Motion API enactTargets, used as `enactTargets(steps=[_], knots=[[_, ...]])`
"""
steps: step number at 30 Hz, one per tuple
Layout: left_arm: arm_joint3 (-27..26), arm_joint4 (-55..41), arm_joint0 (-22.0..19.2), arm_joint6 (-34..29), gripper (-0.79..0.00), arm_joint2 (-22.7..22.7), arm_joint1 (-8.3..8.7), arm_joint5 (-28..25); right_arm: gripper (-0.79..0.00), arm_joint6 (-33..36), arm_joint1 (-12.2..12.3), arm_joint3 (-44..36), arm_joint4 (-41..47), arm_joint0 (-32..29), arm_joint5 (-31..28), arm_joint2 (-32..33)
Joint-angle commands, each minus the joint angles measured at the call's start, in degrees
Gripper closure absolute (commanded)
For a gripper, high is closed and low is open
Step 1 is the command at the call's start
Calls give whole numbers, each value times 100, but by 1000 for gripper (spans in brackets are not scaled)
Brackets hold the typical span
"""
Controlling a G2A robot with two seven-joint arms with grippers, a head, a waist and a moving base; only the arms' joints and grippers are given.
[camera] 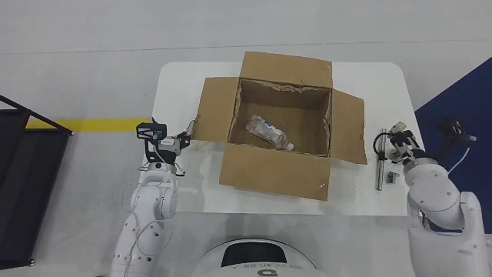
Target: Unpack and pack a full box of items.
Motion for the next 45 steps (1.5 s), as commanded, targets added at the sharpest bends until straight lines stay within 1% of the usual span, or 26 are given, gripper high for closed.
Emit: enactTargets(steps=[1,5,7,11,15,20,25,29,30,32,33,38,44,45], knots=[[0,0,0,0,-785,0,0,0,0,212,30,124,-489,94,-23,-211],[0,0,0,0,-785,0,0,0,0,548,50,607,-984,554,246,-662],[0,0,0,0,-785,0,0,0,0,761,63,892,-1187,772,287,-831],[0,0,0,0,-785,0,0,0,0,1038,89,1397,-1587,1167,382,-1032],[0,0,0,0,-785,0,0,0,0,1312,108,1811,-1736,1466,440,-1090],[0,0,0,0,-785,0,0,0,0,1548,134,2153,-1808,1639,308,-1082],[0,0,0,0,-785,0,0,0,0,1656,147,2430,-1911,1776,510,-1038],[0,0,0,0,-785,0,0,0,0,1689,158,2436,-1923,1770,480,-983],[0,0,0,0,-785,0,0,0,-25,1697,161,2425,-1934,1758,470,-977],[0,0,0,0,-785,0,0,0,-166,1715,163,2416,-1975,1750,489,-985],[0,0,0,0,-785,0,0,0,-194,1723,163,2415,-1985,1751,495,-996],[0,0,0,0,-785,0,0,0,-259,1791,174,2398,-2071,1738,433,-1020],[0,0,0,0,-785,0,0,0,-283,1815,179,2283,-2127,1695,442,-1010],[0,0,0,0,-785,0,0,0,-299,1793,178,2213,-2100,1668,445,-988]])
